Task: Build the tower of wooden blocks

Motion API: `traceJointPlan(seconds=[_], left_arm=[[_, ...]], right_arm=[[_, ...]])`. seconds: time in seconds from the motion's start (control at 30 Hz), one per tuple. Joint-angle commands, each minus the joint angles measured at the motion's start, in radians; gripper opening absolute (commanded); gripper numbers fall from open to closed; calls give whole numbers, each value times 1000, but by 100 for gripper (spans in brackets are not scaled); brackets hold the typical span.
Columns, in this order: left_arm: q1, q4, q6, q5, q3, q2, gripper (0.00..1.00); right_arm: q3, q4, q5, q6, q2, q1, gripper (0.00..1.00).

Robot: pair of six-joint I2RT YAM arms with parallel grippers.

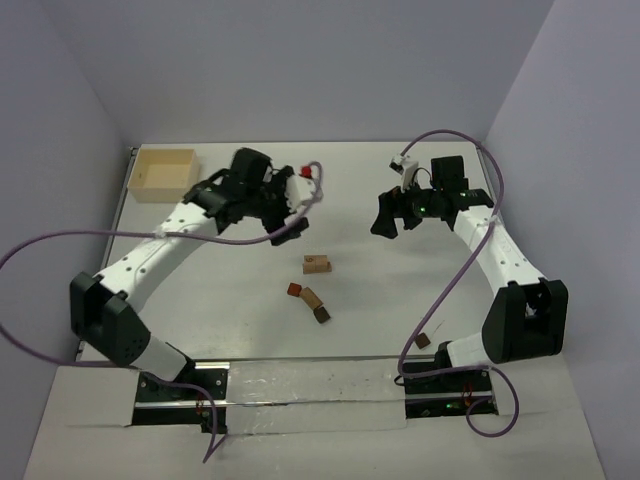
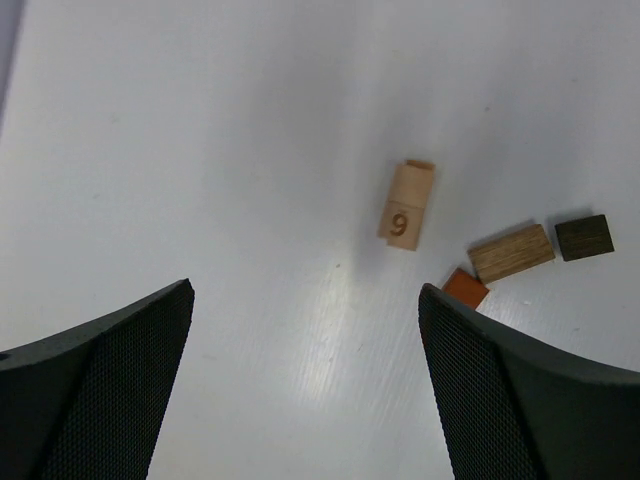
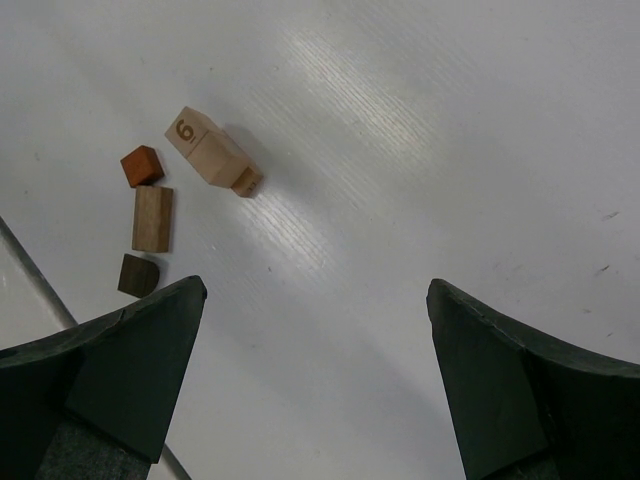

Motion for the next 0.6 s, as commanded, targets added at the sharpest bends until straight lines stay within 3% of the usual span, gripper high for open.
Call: traceJointPlan(seconds=[0.0, 0.07, 0.2, 0.27, 0.33, 0.4, 0.57], left_arm=[[211, 72, -185, 214, -40, -151, 99], [308, 144, -271, 273, -120, -237, 99], [421, 284, -446, 206, -207, -327, 99], [482, 345, -568, 146, -248, -354, 99], [547, 382, -607, 192, -277, -367, 99], [626, 400, -754, 240, -272, -367, 99], [766, 349, -785, 189, -241, -399, 99]], right_arm=[[-8, 16, 22, -16, -96, -1, 100], [7, -18, 47, -38, -128, 18, 100], [-5, -91, 130, -50, -186, 117, 98], [-71, -88, 230, -38, -230, 263, 96], [-102, -72, 266, -23, -239, 367, 95], [-121, -56, 333, 20, -203, 471, 92], [-154, 18, 393, 142, -117, 659, 87]])
